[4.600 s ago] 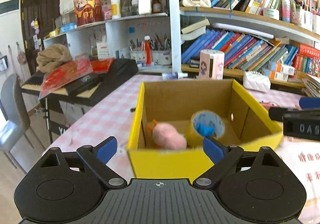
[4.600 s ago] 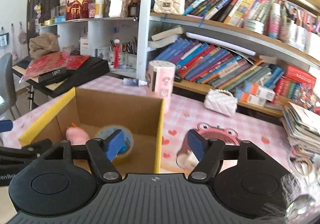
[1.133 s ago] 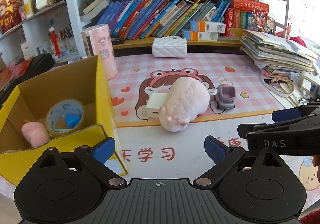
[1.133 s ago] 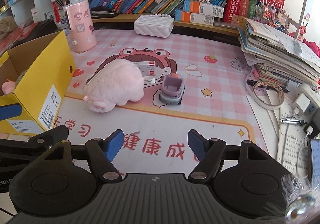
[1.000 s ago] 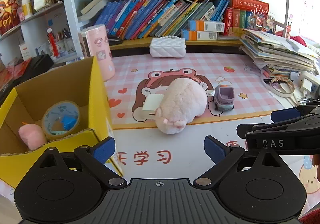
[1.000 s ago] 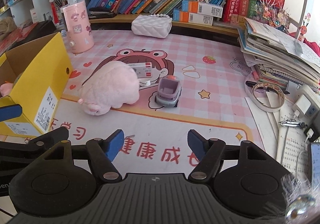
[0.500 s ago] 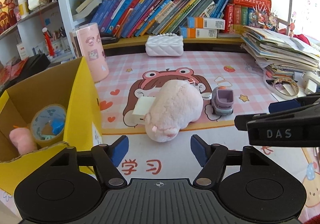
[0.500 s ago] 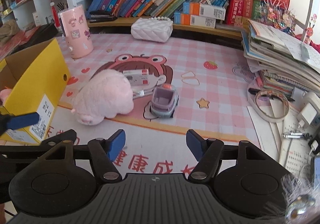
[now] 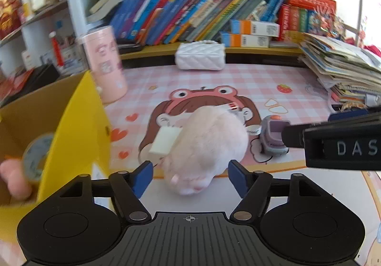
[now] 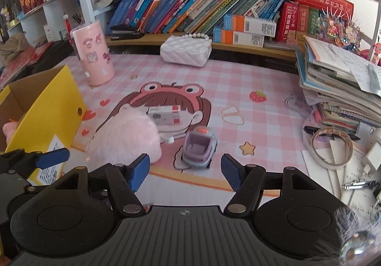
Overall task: Organize objects
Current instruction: 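Grasp the pink plush pig with the left tool while the right tool grasps the toy car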
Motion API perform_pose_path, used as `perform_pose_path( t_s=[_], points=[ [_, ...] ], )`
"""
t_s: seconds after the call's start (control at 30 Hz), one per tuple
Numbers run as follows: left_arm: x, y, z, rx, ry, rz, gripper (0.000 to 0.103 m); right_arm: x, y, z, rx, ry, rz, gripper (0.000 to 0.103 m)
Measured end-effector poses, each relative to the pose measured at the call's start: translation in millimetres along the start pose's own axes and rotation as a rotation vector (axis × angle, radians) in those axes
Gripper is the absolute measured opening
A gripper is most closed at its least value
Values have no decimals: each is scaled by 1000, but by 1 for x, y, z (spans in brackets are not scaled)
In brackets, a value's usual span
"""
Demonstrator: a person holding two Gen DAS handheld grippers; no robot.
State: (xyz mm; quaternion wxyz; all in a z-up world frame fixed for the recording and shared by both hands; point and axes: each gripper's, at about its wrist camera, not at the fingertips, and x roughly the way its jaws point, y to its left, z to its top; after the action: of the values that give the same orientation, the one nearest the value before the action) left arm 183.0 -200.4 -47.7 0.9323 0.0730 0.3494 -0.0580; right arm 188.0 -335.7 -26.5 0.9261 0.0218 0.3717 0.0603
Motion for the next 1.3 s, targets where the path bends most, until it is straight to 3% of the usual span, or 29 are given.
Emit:
perform_pose_path(
  t_s=[0.33,0.4,0.43,0.47,0.53,0.87,1.07,1.13,1.3],
  points=[
    [52,-27,15,154,42,11,80,33,-21,21,49,23,-56,65],
    [59,-31,13,173,54,11,76,45,-24,23,54,49,-67,65],
    [60,-31,12,179,56,13,67,51,-25,24,57,60,-70,65],
    [58,-31,12,182,54,13,60,55,-26,25,60,67,-74,65],
    [51,-25,12,171,55,-7,56,64,-28,26,64,91,-75,65],
    [-8,9,-10,47,42,-69,55,104,-27,24,122,209,-40,65],
    [-27,23,-15,8,21,-67,55,113,-18,18,78,223,-55,55],
    [-34,25,-16,0,2,-72,55,112,-14,17,50,213,-44,43],
    [-49,29,-18,-4,-34,-87,55,104,-11,17,63,196,-49,40]
  ],
)
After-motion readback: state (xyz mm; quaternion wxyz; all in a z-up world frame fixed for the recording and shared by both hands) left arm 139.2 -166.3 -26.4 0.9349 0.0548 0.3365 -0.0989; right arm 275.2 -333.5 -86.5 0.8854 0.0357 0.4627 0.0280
